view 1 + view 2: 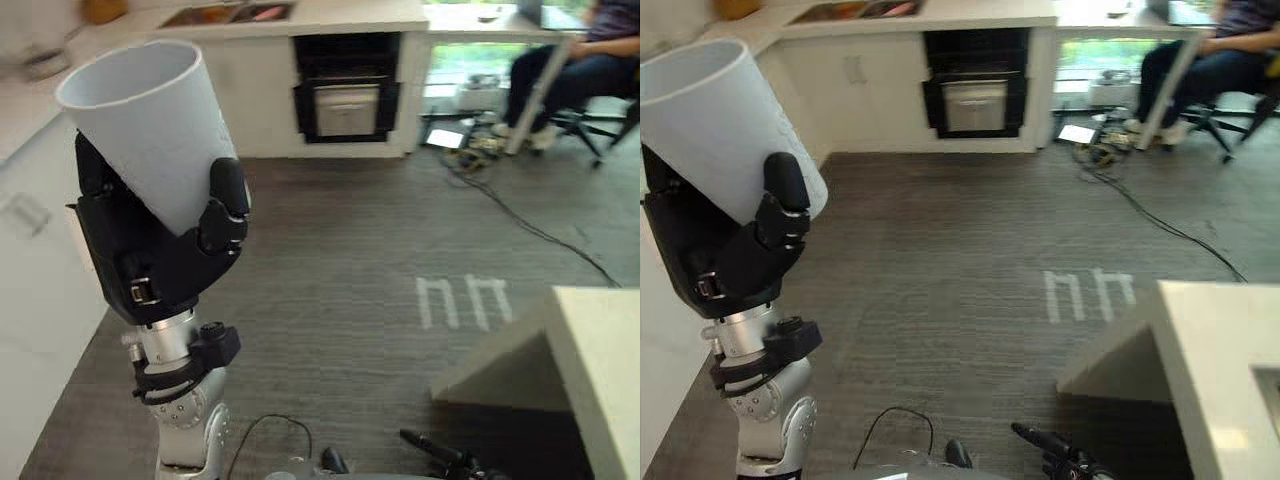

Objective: Walk over to the sink, pick up the cup, carry it to the dishwasher, place the cup inside the dishwasher, then close the dishwasher door

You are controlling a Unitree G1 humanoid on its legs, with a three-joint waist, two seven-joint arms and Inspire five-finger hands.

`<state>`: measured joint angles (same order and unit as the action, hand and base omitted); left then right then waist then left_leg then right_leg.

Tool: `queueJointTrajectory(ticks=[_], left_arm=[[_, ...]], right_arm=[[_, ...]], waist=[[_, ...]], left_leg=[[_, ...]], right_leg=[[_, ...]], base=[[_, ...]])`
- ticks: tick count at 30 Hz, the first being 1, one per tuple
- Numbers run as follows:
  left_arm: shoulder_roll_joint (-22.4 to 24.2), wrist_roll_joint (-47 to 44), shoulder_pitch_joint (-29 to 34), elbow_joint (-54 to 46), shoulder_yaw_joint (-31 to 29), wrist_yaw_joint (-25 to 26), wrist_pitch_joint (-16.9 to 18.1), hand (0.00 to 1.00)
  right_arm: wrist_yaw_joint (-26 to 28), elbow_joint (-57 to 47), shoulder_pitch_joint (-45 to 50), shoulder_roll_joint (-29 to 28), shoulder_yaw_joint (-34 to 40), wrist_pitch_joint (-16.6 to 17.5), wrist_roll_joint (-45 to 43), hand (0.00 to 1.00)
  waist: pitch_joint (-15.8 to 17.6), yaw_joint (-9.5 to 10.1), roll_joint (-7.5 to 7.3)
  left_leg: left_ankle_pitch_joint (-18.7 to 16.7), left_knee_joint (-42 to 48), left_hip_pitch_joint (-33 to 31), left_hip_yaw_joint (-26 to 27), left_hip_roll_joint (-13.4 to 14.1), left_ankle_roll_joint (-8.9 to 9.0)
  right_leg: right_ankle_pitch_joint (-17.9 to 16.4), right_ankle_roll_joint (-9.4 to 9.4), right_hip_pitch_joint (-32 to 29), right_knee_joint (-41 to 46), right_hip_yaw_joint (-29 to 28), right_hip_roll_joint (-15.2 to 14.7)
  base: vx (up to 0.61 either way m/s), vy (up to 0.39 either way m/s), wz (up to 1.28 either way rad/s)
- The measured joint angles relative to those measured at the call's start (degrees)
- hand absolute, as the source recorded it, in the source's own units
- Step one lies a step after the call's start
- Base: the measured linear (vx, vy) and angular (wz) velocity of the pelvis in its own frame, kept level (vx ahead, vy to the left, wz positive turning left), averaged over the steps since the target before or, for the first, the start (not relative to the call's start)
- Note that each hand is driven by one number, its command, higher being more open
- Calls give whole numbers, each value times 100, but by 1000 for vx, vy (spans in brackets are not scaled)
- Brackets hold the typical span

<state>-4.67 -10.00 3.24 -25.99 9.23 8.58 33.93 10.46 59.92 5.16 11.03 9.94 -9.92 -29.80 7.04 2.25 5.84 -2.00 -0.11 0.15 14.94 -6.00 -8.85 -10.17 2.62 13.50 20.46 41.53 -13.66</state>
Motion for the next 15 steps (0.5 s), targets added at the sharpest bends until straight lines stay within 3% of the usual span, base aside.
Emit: queueJointTrajectory(ticks=[1,2,3,4,5,6,7,8,10,13,14,15], left_arm=[[-18,1,-33,94,96,0,5,0],[-43,-4,-43,279,213,4,9,0],[-50,22,-46,399,239,18,13,0],[-244,187,-77,409,189,131,-28,0],[-417,340,-171,253,84,296,69,0],[-406,409,-232,405,62,375,89,0],[-268,419,-168,411,-38,552,-93,0],[-187,420,-189,405,-74,556,-102,0],[-145,418,-253,366,-127,553,-98,0],[-80,312,-271,365,-268,550,-124,0],[-79,206,-268,365,-342,551,-143,0],[-81,173,-65,107,-485,208,-324,0]], right_arm=[[-42,-51,-12,-18,-6,13,-38,100],[-122,-164,-22,-68,-43,20,-132,100],[-179,-196,-52,-100,-76,24,-233,100],[-237,-211,-238,-346,-205,7,-317,100],[-268,-223,-478,-442,-298,-42,-314,100],[-317,-222,-545,-550,-326,-53,-301,100],[-277,-387,-531,-537,-573,-134,-263,100],[-276,-444,-532,-542,-668,-175,-262,100],[-277,-523,-509,-619,-787,-267,-261,100],[-292,-543,-425,-680,-849,-411,-255,100],[-314,-597,-418,-662,-896,-470,-229,100],[-185,-607,-224,-579,-1142,-671,97,100]], waist=[[1,1,14],[2,7,115],[7,-4,152],[59,-66,-477],[107,-59,-633],[136,55,-701],[38,75,-469],[13,65,-398],[-2,51,-357],[2,-5,-301],[-10,-13,-316],[-359,-138,-684]], left_leg=[[33,-38,50,-191,-28,5],[66,-76,213,-482,2,123],[21,64,223,-634,-4,402],[-279,1181,-419,-603,-253,636],[-822,1772,-747,-433,326,-78],[-906,1843,-610,-367,234,191],[-888,1579,-374,-410,317,190],[-883,1501,-318,-462,352,197],[-862,1338,-152,-563,381,230],[-931,1200,153,-656,513,376],[-974,1202,231,-638,526,470],[-402,272,586,-494,795,1033]], right_leg=[[-98,26,-122,-80,-450,260],[-198,44,-286,-401,-1215,853],[-199,15,-361,-649,-1541,1053],[56,79,-694,-907,-2068,656],[-145,633,-971,-479,-2410,244],[-257,785,-956,-414,-2745,68],[-194,677,-881,-642,-2743,200],[-195,667,-869,-762,-2693,281],[-198,633,-807,-1082,-2675,457],[-78,424,-876,-1527,-2702,838],[212,184,-961,-1732,-2740,934],[1242,-81,-755,-2525,-2767,1032]], base=[[108,-16,210],[117,-7,143],[122,49,160],[45,36,114],[19,57,77],[59,109,18],[104,142,3],[127,120,10],[124,-3,19],[192,-96,10],[70,-57,-5],[47,-41,-5]])
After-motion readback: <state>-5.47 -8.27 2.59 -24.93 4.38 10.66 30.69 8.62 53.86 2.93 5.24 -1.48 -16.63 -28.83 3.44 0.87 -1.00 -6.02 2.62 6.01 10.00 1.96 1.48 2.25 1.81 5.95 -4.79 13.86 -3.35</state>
